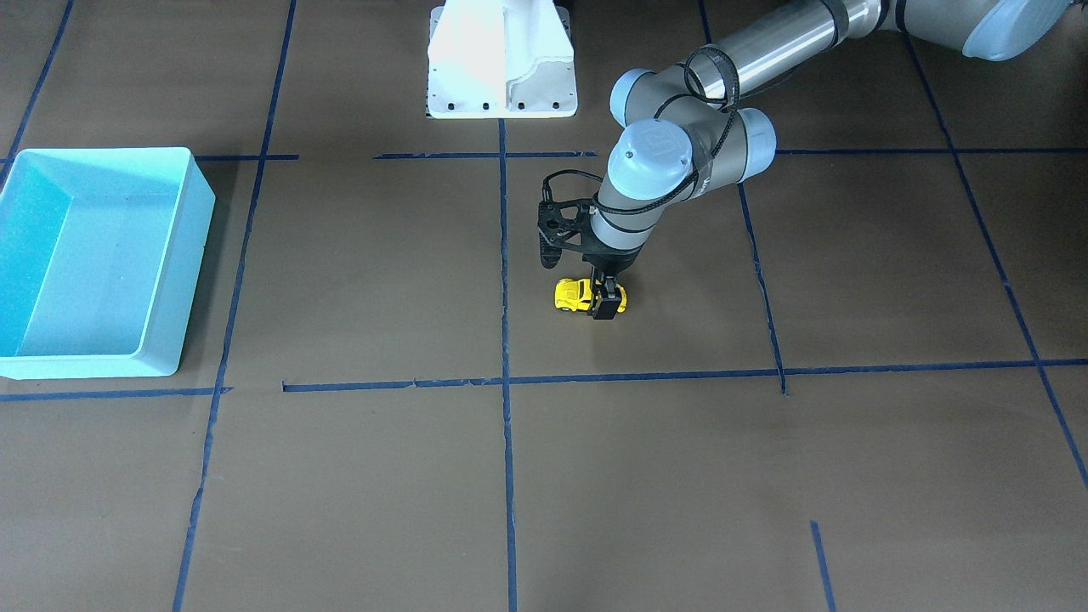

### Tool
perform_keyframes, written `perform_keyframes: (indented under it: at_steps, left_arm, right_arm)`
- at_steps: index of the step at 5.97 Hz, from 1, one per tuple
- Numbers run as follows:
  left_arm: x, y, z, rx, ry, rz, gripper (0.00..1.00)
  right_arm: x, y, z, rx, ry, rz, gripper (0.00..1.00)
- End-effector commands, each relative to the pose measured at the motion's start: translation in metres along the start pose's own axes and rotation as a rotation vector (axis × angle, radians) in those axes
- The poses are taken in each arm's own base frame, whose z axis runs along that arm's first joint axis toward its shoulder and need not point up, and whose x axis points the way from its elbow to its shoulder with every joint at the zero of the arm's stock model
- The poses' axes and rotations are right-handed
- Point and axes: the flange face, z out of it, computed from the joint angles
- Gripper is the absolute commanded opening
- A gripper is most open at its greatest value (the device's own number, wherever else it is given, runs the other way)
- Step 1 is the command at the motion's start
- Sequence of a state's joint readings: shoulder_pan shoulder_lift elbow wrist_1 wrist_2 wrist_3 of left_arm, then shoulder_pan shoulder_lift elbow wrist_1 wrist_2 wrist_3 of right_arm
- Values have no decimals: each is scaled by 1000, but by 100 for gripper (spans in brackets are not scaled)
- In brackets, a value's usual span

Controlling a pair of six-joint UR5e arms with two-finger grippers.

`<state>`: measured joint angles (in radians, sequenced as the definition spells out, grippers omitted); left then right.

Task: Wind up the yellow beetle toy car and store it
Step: 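Close the left gripper on the yellow car's rear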

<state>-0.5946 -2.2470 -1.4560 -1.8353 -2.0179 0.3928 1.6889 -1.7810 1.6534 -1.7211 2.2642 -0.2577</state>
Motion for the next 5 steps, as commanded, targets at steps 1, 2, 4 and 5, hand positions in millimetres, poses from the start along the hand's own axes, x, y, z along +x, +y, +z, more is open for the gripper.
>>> perform_keyframes:
  at_steps: [1, 2, 4, 5]
  left_arm:
    - [0, -2, 3, -15, -49, 10, 79]
    - [1, -3, 2, -14, -54, 10, 62]
    - [2, -3, -2, -7, -56, 15, 23]
    - [2, -5, -6, 4, -60, 20, 16]
  right_arm:
    - [0, 0, 0, 0, 0, 0, 100]
    - [0, 0, 0, -1, 0, 1, 100]
    - [0, 0, 0, -1, 0, 1, 100]
    - [0, 0, 0, -1, 0, 1, 100]
